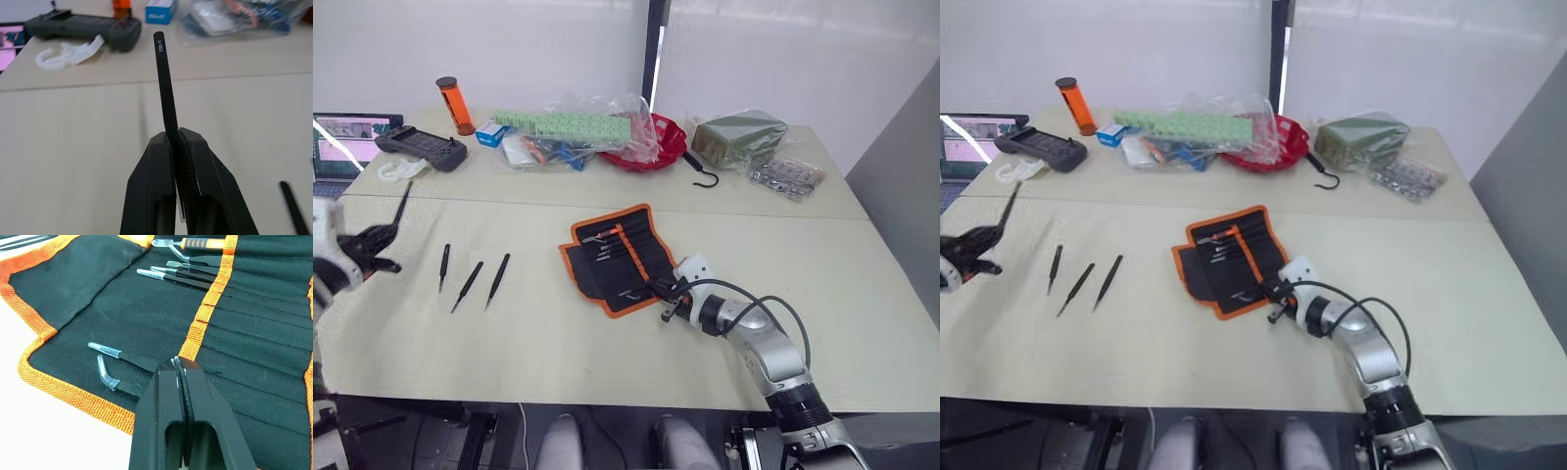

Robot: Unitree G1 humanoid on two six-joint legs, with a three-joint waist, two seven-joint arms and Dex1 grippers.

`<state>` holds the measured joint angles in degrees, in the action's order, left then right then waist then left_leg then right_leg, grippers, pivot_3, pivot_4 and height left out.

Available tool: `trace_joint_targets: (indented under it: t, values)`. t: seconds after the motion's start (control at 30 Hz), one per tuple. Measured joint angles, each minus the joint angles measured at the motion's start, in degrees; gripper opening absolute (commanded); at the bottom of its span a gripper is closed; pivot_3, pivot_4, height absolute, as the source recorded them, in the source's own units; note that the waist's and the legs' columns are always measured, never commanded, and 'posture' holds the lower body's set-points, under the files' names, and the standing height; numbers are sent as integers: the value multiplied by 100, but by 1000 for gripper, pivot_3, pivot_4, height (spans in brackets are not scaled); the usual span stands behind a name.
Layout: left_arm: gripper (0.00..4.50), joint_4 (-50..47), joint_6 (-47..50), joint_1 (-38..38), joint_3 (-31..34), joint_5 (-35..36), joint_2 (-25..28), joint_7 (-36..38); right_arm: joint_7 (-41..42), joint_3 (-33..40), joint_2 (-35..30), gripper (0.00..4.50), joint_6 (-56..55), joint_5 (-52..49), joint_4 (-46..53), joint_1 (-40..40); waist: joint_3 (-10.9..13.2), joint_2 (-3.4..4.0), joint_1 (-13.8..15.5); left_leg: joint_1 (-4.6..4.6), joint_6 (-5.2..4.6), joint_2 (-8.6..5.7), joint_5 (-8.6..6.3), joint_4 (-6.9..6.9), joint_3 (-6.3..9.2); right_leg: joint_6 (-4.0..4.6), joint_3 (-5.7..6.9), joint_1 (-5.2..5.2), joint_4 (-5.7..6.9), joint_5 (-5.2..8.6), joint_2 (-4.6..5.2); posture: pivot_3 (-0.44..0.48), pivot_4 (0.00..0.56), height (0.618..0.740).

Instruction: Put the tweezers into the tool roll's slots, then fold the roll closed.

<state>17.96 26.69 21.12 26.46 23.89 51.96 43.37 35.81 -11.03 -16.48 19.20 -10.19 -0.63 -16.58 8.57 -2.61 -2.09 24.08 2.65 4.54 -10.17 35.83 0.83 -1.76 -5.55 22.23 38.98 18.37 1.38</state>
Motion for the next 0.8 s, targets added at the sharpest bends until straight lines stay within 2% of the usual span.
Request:
trace_joint_targets:
  t: [0.17, 0.27, 0.47, 0.6, 0.8]
  values:
    - [14, -907, 541, 344, -756, 199, 1, 454, -38, -27, 64, 0, 0, 0, 2, -9, -1, -1, -31, -1, 0, 1, 0, -2, 2, -1, -2, 0, 1, 0, -4, 0, 150, 738]
    - [14, -1345, 647, 617, -1512, 184, 10, 919, -119, -30, 106, 0, 2, 8, -2, -5, -1, -1, -32, 1, 0, 0, 0, -1, 2, -1, -3, 0, 0, 0, -6, 0, 150, 738]
    - [14, -1638, 919, 1771, -2875, -32, -100, 1661, -223, -70, 164, 0, 2, 45, -21, -26, -1, -1, -34, 2, -1, 0, 1, 4, 3, -4, -7, 0, 0, 2, -10, 0, 150, 738]
    - [14, -1194, 655, 2679, -3818, -618, -431, 2192, -369, -73, 256, 0, 1, 49, -34, -9, 2, 4, -33, 2, -2, -1, 1, 5, 4, -6, -9, 0, 0, 3, -14, 0, 150, 738]
    - [14, -200, -60, 3311, -4949, -1710, -863, 2773, -503, -87, 316, 0, -1, 50, -12, 30, 4, 11, -44, 4, -2, -2, 1, 5, 4, -6, -14, 1, 0, 4, -16, 0, 150, 738]
